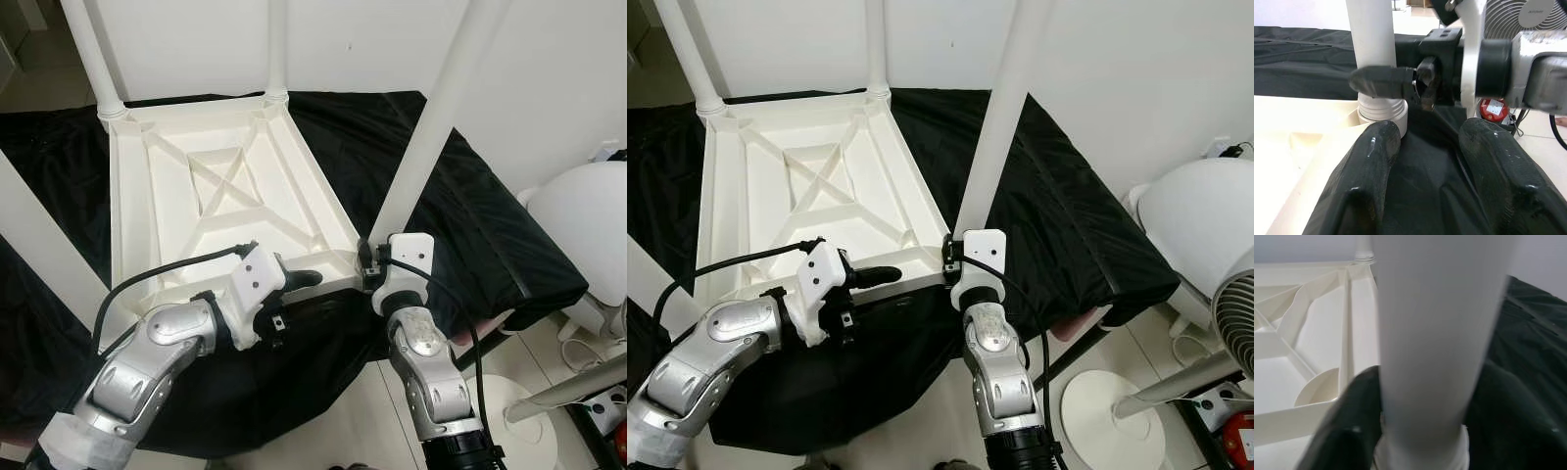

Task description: Building children table

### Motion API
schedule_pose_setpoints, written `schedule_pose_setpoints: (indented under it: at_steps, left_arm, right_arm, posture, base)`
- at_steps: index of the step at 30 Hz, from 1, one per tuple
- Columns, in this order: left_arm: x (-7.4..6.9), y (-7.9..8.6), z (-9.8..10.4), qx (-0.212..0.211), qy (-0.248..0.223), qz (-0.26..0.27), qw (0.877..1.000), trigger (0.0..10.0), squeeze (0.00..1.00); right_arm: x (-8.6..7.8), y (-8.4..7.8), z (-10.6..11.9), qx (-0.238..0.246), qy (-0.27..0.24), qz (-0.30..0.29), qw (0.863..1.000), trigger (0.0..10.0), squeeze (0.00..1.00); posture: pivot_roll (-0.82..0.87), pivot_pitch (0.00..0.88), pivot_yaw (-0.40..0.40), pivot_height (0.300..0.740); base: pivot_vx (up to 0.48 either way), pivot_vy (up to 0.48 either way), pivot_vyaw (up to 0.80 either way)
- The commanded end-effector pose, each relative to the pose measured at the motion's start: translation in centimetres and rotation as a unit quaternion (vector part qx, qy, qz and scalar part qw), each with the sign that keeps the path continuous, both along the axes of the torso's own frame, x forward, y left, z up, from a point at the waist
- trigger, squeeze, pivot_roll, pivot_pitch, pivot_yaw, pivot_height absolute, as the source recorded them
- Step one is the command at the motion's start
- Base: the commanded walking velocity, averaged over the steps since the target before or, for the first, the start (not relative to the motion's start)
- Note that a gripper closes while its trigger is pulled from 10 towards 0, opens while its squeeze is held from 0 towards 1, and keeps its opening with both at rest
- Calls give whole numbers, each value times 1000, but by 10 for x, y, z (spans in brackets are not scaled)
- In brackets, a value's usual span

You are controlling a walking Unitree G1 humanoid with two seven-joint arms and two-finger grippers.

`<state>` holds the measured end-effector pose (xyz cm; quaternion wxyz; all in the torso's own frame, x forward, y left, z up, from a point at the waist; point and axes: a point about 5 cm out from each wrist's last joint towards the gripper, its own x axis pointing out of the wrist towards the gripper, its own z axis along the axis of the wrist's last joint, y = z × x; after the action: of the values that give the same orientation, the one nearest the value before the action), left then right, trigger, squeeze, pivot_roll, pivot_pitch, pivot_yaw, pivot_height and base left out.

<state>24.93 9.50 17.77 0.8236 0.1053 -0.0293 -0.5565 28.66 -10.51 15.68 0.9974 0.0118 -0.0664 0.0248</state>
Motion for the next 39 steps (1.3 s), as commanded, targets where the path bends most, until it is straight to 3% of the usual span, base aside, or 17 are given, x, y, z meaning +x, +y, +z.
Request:
schedule_pose_setpoints:
  at_steps: [1,7,8,12,21,27,34,36,37,38,39]
  left_arm:
    - [-1,1,-1,3,10,-22,1000,10000,0]
    - [-1,0,0,2,8,-22,1000,10000,0]
    - [0,0,1,2,8,-21,1000,10000,0]
    - [0,1,1,1,7,-20,1000,10000,0]
    - [1,1,2,2,5,-20,1000,10000,0]
    - [3,-1,6,0,0,-21,1000,10000,0]
    - [4,-1,7,-1,-2,-19,1000,10000,0]
    - [4,-1,8,-1,-3,-19,1000,10000,0]
    - [4,-1,8,-1,-3,-19,1000,10000,0]
    - [5,-1,8,-2,-3,-19,1000,10000,0]
    - [5,-1,8,-2,-4,-20,1000,10000,0]
  right_arm:
    - [-3,2,0,19,1,0,1000,10000,1000]
    - [-4,-7,2,6,-4,32,999,10000,1000]
    - [-2,-14,2,-3,-4,52,999,10000,0]
    - [3,-29,4,-23,-5,110,994,10000,0]
    - [12,-40,10,-51,-7,185,981,10000,0]
    - [30,-54,6,-88,17,304,949,10000,0]
    - [43,-58,4,-108,28,334,936,10000,0]
    - [48,-60,2,-118,36,356,926,6863,0]
    - [48,-60,2,-118,36,356,926,6863,0]
    - [50,-60,2,-120,38,366,922,4510,0]
    - [51,-60,1,-125,42,374,918,4392,0]
  posture:
    - [31,84,-15,740]
    - [31,84,-17,740]
    - [34,83,-18,740]
    - [35,81,-18,740]
    - [38,78,-15,740]
    - [46,83,-13,740]
    - [50,81,-11,740]
    - [52,79,-10,740]
    - [52,79,-10,740]
    - [52,80,-11,740]
    - [52,80,-11,740]
  base:
    - [0,0,0]
    - [0,0,0]
    - [0,0,0]
    - [0,0,0]
    - [0,0,0]
    - [0,0,0]
    - [0,0,0]
    - [0,0,0]
    - [0,0,0]
    - [0,0,0]
    - [0,0,0]
